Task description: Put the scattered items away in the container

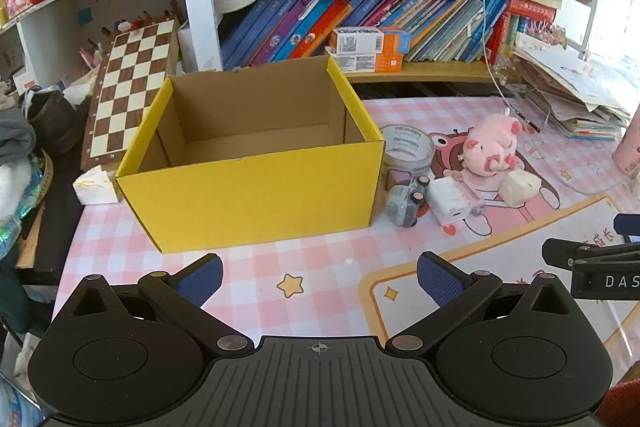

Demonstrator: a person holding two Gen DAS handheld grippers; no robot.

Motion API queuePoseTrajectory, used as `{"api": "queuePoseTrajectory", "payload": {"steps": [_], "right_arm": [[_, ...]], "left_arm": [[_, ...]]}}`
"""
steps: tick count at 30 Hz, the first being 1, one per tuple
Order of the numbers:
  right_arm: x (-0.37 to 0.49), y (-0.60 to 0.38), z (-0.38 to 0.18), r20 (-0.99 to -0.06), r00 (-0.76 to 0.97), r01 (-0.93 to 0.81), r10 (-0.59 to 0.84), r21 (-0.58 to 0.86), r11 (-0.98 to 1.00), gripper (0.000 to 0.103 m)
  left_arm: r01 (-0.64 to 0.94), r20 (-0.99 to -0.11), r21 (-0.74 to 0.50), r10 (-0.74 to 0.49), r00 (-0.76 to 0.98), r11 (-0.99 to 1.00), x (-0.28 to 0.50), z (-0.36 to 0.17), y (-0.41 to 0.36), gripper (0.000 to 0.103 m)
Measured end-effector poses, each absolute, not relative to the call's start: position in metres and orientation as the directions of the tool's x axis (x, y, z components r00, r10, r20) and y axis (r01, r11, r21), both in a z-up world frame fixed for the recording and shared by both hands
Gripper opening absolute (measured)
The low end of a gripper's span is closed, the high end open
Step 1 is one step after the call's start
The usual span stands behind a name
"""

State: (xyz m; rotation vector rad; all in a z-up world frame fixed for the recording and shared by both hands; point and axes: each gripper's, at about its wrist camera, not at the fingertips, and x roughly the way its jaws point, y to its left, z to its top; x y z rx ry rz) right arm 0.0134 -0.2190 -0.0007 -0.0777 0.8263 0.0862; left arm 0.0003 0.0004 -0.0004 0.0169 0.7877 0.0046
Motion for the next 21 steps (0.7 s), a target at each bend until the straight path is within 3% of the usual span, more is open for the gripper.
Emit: {"api": "queuePoseTrajectory", "payload": {"steps": [21], "right_arm": [[0.0202, -0.2171, -0.0029, -0.738, 0.672, -0.115, 0.055, -0.031, 0.993, 0.103]], "left_arm": [[0.0, -0.717, 0.008, 0.006, 0.697, 1.0, 0.0039, -0.0034, 0.0034, 0.103]]}}
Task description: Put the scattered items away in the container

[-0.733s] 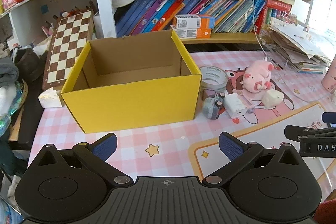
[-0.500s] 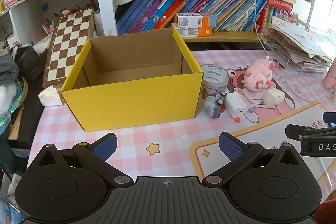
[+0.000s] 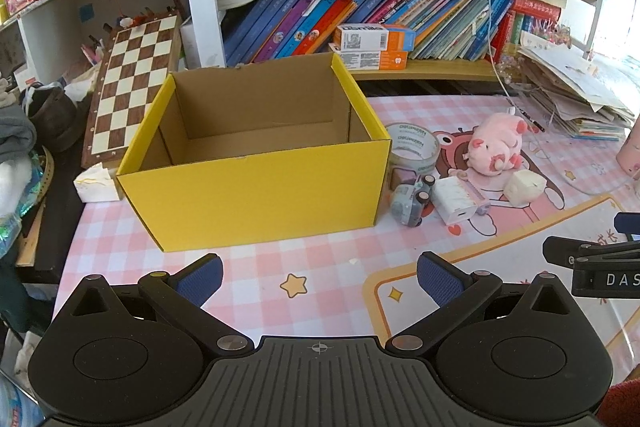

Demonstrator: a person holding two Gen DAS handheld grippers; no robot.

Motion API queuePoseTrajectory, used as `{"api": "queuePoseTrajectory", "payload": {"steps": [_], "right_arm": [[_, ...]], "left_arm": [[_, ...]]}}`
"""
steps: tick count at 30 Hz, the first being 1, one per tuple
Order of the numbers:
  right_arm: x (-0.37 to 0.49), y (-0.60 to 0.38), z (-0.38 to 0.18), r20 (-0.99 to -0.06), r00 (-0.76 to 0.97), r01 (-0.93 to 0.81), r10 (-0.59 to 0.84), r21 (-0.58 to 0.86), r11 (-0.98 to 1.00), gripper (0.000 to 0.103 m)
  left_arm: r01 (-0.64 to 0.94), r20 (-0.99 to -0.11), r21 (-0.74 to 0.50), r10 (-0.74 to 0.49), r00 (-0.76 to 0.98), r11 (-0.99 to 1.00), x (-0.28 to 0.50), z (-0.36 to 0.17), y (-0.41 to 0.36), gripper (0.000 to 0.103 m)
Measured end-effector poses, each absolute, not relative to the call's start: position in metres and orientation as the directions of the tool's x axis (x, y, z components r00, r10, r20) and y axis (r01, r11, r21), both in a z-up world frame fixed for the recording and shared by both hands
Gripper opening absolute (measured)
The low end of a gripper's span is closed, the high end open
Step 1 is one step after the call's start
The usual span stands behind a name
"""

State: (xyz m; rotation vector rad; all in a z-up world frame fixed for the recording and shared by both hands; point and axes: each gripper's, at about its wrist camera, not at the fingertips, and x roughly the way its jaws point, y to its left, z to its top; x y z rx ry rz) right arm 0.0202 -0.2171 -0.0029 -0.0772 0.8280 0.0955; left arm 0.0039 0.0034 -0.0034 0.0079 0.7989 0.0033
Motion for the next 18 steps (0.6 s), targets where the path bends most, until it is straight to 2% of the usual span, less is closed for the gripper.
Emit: {"api": "queuePoseTrajectory", "payload": {"steps": [18], "right_arm": [[0.0249, -0.2168, -0.0043, -0.744, 0.666, -0.116, 0.056, -0.029, 0.993, 0.103]], "left_arm": [[-0.008, -0.726, 0.006, 0.01, 0.687, 1.0, 0.0098, -0.0001, 0.0028, 0.103]]}}
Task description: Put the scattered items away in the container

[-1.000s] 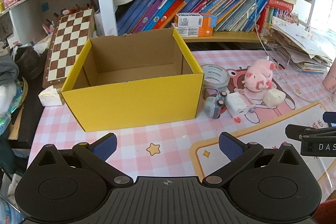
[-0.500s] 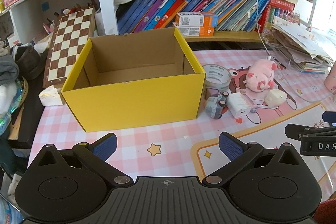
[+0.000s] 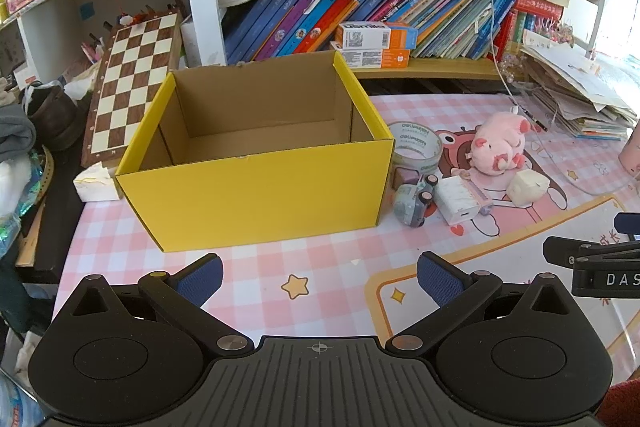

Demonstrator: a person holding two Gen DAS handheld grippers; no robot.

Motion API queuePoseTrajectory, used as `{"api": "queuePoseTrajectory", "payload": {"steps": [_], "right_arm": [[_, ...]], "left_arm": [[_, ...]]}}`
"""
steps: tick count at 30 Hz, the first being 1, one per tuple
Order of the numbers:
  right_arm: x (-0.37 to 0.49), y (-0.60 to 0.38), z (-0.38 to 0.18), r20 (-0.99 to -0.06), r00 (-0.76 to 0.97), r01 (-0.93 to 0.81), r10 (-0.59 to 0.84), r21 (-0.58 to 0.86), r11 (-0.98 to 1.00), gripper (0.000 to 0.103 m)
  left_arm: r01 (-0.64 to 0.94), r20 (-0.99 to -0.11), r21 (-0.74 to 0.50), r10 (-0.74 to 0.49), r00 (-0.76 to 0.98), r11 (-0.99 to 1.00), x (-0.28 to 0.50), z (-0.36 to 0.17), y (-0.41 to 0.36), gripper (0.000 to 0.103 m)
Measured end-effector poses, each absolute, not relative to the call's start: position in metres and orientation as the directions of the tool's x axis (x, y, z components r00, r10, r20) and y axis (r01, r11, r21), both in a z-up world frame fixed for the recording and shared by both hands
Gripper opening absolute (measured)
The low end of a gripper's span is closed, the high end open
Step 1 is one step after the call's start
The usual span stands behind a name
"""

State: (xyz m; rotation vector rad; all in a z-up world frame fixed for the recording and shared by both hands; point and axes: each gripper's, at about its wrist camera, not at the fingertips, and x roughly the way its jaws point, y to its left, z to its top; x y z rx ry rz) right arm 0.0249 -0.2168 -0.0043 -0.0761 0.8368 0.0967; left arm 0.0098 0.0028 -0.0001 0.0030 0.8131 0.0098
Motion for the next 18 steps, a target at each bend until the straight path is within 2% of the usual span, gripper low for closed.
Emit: {"api": "queuePoseTrajectory", "payload": {"steps": [18], "right_arm": [[0.0276, -0.2172, -0.0064, -0.748, 0.662, -0.117, 0.054, -0.032, 0.993, 0.103]], "left_arm": [[-0.008, -0.733, 0.004, 0.008, 0.68, 1.0, 0.0149, 0.0004, 0.0026, 0.103]]}}
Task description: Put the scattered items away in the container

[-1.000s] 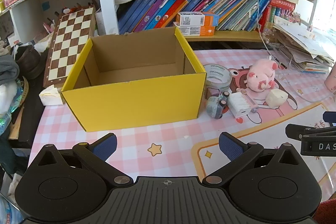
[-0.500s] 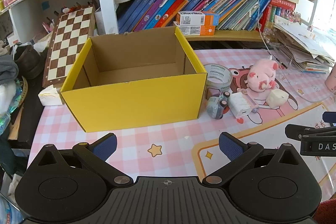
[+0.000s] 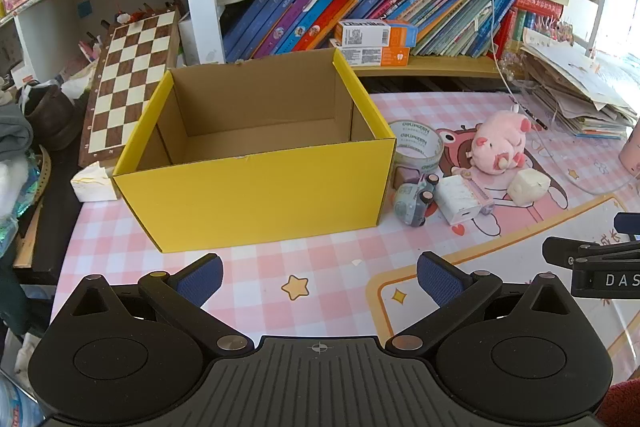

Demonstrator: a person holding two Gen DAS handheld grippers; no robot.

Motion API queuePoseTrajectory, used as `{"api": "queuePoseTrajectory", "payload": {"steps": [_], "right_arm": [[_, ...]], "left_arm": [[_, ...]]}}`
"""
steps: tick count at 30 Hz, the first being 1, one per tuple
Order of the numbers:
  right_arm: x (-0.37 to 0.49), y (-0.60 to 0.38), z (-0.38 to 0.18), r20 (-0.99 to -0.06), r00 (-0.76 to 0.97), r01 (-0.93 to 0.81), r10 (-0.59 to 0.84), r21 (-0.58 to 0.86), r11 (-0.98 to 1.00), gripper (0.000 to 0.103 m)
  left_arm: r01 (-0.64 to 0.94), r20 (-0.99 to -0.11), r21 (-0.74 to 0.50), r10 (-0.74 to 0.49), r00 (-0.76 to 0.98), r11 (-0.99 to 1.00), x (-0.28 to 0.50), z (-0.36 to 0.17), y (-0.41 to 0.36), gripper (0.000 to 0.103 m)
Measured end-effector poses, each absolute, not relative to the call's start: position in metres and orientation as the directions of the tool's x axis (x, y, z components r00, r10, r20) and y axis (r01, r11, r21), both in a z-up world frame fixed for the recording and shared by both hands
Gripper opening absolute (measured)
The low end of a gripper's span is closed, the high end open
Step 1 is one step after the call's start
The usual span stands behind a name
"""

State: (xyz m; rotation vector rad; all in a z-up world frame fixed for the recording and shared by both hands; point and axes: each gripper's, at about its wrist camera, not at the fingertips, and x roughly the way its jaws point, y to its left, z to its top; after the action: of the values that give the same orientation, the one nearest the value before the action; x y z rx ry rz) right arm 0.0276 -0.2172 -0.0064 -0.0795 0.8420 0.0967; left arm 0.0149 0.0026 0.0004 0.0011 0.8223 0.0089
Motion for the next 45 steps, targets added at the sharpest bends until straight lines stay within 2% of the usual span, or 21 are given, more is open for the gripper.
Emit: {"api": "queuePoseTrajectory", "payload": {"steps": [17, 45], "right_arm": [[0.0272, -0.2148, -0.0066, -0.748, 0.662, -0.118, 0.054, -0.033, 0.993, 0.103], [0.0274, -0.2166, -0.009, -0.754, 0.654, -0.129, 0.065, -0.027, 0.991, 0.103]], "left_arm": [[-0.013, -0.735, 0.012, 0.018, 0.678, 1.0, 0.0151, -0.0003, 0.0028, 0.103], [0.032, -0.727, -0.027, -0.041, 0.685, 0.999, 0.0106, 0.0008, -0.0035, 0.103]]}}
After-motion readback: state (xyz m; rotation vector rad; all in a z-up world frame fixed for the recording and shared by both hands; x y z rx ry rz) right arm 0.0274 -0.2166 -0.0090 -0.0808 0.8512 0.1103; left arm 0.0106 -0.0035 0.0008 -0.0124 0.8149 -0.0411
